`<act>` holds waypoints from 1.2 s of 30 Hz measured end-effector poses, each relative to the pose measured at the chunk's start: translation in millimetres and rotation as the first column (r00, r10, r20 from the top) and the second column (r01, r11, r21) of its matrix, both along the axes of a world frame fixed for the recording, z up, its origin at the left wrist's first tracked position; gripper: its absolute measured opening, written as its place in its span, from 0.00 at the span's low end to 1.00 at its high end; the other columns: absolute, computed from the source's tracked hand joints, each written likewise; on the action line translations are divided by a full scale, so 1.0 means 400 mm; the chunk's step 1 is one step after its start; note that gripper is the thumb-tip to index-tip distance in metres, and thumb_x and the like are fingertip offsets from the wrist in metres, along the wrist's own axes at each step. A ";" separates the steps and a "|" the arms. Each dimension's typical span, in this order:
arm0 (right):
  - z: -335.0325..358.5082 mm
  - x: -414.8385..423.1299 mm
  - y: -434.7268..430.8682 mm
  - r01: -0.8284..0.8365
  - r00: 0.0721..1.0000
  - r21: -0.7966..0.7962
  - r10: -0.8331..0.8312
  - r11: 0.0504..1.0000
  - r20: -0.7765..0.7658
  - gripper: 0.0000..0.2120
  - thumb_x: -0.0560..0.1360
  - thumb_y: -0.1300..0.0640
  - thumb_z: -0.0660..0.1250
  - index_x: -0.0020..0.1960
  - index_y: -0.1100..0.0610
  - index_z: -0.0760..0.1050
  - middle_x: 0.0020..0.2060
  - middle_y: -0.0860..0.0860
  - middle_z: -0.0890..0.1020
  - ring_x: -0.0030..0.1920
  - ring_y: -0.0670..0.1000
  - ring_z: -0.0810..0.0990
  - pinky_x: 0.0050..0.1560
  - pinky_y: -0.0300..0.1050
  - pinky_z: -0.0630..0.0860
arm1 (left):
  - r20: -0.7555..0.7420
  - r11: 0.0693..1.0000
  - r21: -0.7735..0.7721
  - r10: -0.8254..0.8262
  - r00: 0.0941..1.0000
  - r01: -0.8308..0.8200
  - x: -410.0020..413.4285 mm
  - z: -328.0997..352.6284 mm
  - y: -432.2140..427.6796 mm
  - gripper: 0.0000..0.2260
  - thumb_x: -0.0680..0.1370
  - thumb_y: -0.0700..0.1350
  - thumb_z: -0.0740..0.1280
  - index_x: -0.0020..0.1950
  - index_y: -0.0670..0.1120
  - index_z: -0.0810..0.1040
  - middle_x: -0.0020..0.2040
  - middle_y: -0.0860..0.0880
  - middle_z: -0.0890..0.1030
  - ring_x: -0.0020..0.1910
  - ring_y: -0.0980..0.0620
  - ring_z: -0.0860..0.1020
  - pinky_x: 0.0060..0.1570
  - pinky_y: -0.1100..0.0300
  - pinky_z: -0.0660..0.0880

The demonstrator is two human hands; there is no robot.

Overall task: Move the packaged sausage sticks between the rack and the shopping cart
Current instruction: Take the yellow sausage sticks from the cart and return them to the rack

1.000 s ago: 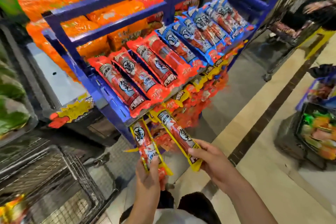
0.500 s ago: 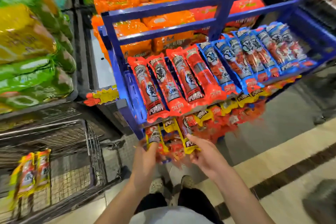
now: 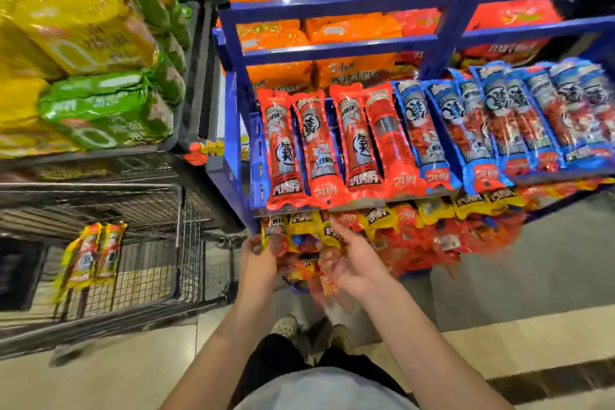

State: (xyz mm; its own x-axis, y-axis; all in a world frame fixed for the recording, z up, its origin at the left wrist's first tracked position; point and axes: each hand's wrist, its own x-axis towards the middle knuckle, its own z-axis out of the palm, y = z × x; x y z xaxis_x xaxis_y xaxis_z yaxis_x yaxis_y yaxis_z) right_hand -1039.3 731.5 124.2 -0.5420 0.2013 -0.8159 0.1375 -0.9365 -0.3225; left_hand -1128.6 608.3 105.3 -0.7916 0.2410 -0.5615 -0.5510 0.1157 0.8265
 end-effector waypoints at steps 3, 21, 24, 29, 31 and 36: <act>-0.011 -0.008 0.011 0.035 0.999 -0.040 -0.035 0.999 0.001 0.22 0.72 0.50 0.73 0.61 0.57 0.72 0.29 0.54 0.76 0.21 0.47 0.72 0.16 0.34 0.66 | 0.003 0.999 -0.050 0.005 1.000 -0.004 -0.003 -0.010 -0.009 0.21 0.75 0.56 0.70 0.54 0.40 0.74 0.36 0.42 0.83 0.24 0.53 0.78 0.23 0.63 0.73; -0.067 -0.062 0.007 0.094 0.994 -0.044 -0.091 0.995 0.061 0.19 0.74 0.43 0.70 0.42 0.59 0.72 0.26 0.51 0.74 0.26 0.48 0.66 0.26 0.40 0.64 | 0.129 0.994 0.071 0.068 0.989 -0.078 -0.019 -0.041 0.022 0.08 0.76 0.49 0.69 0.48 0.44 0.78 0.31 0.50 0.79 0.26 0.52 0.77 0.26 0.62 0.73; -0.070 -0.064 0.009 0.127 0.990 -0.072 -0.122 0.989 0.066 0.19 0.74 0.43 0.69 0.40 0.59 0.71 0.26 0.51 0.73 0.25 0.48 0.65 0.26 0.40 0.63 | 0.139 0.997 0.064 0.044 0.989 -0.053 -0.021 -0.045 0.024 0.10 0.76 0.51 0.70 0.49 0.45 0.77 0.34 0.49 0.79 0.27 0.52 0.77 0.30 0.60 0.74; -0.075 -0.059 0.036 0.172 0.984 -0.145 -0.177 0.974 -0.019 0.19 0.78 0.44 0.64 0.40 0.59 0.71 0.26 0.51 0.74 0.23 0.47 0.67 0.26 0.39 0.61 | 0.130 0.999 0.022 0.032 0.991 -0.035 -0.030 -0.040 0.033 0.18 0.77 0.53 0.69 0.58 0.41 0.75 0.37 0.47 0.80 0.27 0.52 0.79 0.27 0.61 0.75; -0.077 -0.048 0.036 0.151 0.986 -0.135 -0.159 0.979 -0.051 0.18 0.78 0.45 0.65 0.41 0.59 0.72 0.28 0.51 0.75 0.23 0.47 0.68 0.26 0.39 0.63 | 0.122 1.000 -0.012 -0.002 0.993 0.004 -0.035 -0.038 0.029 0.22 0.77 0.55 0.68 0.62 0.40 0.74 0.40 0.47 0.80 0.29 0.53 0.80 0.26 0.62 0.75; -0.083 0.032 0.011 0.092 0.987 -0.090 -0.102 0.992 -0.122 0.18 0.75 0.46 0.68 0.53 0.61 0.76 0.37 0.54 0.80 0.29 0.50 0.71 0.31 0.41 0.66 | 0.110 0.996 -0.042 -0.080 0.991 0.085 -0.037 -0.027 0.017 0.21 0.76 0.59 0.67 0.58 0.44 0.78 0.39 0.49 0.83 0.35 0.49 0.83 0.35 0.58 0.76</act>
State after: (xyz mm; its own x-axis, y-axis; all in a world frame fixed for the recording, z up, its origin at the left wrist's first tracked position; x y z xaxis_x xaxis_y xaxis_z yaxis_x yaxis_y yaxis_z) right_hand -1026.5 735.9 91.0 -0.6228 0.1917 -0.7585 0.0079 -0.9679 -0.2511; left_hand -1143.3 614.9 94.5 -0.7045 0.2744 -0.6546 -0.6237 0.2009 0.7554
